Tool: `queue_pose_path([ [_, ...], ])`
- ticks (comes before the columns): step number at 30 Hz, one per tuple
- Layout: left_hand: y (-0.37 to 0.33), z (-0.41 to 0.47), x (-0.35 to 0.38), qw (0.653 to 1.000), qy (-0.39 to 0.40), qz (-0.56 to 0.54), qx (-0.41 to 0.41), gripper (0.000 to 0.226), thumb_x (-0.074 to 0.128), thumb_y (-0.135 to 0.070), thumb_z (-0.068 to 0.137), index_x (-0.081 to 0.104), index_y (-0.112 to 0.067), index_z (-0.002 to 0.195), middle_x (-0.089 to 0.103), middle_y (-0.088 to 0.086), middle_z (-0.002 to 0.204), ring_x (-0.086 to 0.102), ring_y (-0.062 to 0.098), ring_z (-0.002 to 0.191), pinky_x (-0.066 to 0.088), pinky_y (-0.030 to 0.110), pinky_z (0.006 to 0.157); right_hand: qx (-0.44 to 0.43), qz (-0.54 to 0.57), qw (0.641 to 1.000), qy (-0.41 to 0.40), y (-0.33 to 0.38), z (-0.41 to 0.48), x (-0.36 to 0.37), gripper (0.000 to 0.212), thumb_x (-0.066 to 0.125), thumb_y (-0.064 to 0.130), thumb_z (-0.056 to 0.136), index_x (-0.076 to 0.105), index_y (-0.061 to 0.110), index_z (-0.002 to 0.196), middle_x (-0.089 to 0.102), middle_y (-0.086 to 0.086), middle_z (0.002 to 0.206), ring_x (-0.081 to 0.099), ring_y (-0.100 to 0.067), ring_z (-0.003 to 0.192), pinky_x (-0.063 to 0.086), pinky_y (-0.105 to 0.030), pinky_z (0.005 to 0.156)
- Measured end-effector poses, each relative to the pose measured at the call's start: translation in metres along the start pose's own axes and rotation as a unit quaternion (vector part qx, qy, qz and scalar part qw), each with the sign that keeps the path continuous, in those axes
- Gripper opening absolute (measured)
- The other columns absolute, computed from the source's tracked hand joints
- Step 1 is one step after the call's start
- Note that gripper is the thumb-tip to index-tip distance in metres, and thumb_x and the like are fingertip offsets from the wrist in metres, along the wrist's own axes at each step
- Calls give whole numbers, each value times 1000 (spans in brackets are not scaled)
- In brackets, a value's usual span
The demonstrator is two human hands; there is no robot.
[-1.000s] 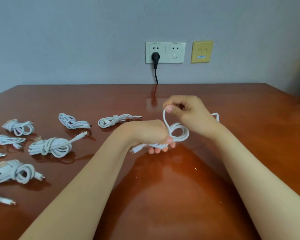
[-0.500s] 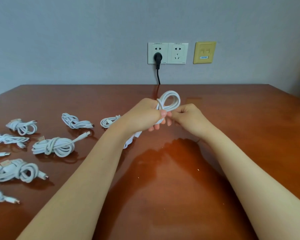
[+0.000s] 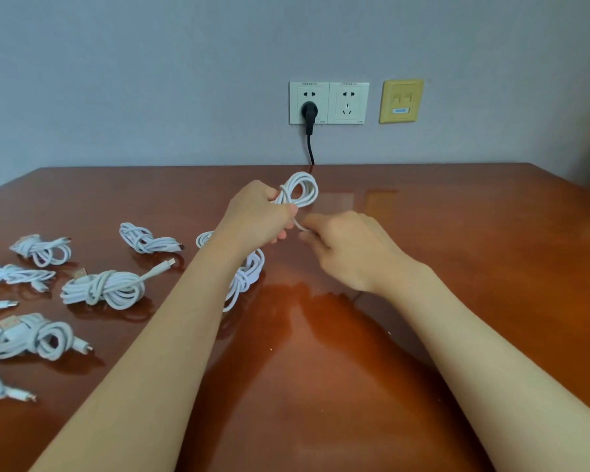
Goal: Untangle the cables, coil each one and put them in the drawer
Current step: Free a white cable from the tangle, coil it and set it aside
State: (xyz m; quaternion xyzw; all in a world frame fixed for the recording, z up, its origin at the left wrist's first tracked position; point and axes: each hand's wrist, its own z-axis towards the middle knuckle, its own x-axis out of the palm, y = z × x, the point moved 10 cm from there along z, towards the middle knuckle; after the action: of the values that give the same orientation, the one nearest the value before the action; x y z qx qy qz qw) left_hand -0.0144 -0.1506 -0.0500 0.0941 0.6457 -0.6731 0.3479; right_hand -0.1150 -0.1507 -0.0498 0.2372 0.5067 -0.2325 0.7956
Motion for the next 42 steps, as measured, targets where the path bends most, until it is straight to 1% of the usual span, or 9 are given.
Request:
queue_pose_path([
  [3,1,-2,3,1000,2,-3,-2,27,60,-12,89,50,-24,66,63,2,67,61,10,53,50,19,60,-19,-61,998,-19,1,-1,-11,28,35,31,100,54,20,116,62,-10,105,55,-36,98,26,-31,64],
  [6,3,-2,6,1000,4,20,-9,26,62,-15,88,50,-24,67,68,10,78,63,13,59,47,19,63,-33,-88,995,-36,3,-1,-16,32,36,35,99,57,24,120,56,-2,115,54,-31,103,31,-31,65],
  [10,4,-3,8,999,21,35,-15,24,62,-16,89,48,-22,70,65,8,82,65,14,62,47,20,65,-45,-50,991,-115,1,-4,-30,25,54,35,92,70,17,98,56,-4,90,58,-32,81,28,-29,58],
  [18,-3,-7,24,991,47,125,17,18,70,-14,80,53,-17,85,65,16,97,66,34,87,54,43,83,-12,-9,995,-99,-12,-3,-31,16,58,26,89,71,17,92,37,6,72,39,-16,69,26,-29,58],
  [25,-9,-11,47,969,104,201,102,19,70,-15,79,53,-18,87,59,4,102,54,22,89,42,27,71,53,66,993,-85,-29,-3,-27,15,77,30,65,66,23,72,50,12,68,44,-10,67,31,-25,56],
  [31,-13,-11,57,980,159,39,113,29,73,-4,76,52,-24,69,62,-3,74,62,13,65,51,26,61,138,381,912,-61,-68,-4,-11,17,79,11,70,64,18,66,61,1,63,51,-6,57,42,-22,58],
  [36,-29,-19,60,970,191,-68,135,26,68,5,78,54,-16,75,65,0,70,61,4,55,50,18,54,149,481,862,-60,-81,-6,-15,15,71,6,73,69,18,64,66,2,62,59,-9,57,49,-20,57],
  [39,-38,-20,53,965,179,-123,149,20,65,2,82,56,-15,80,66,-1,73,61,4,57,48,17,55,172,493,850,-69,-90,-7,-12,41,56,-5,83,71,24,59,63,-2,61,49,-10,51,38,-19,46],
  [42,-40,-17,47,963,148,-173,147,18,56,3,89,52,-14,84,64,-4,73,58,2,53,47,16,54,183,476,857,-74,-92,-9,-10,38,53,0,88,69,20,59,52,-1,50,28,-7,40,21,-20,41],
])
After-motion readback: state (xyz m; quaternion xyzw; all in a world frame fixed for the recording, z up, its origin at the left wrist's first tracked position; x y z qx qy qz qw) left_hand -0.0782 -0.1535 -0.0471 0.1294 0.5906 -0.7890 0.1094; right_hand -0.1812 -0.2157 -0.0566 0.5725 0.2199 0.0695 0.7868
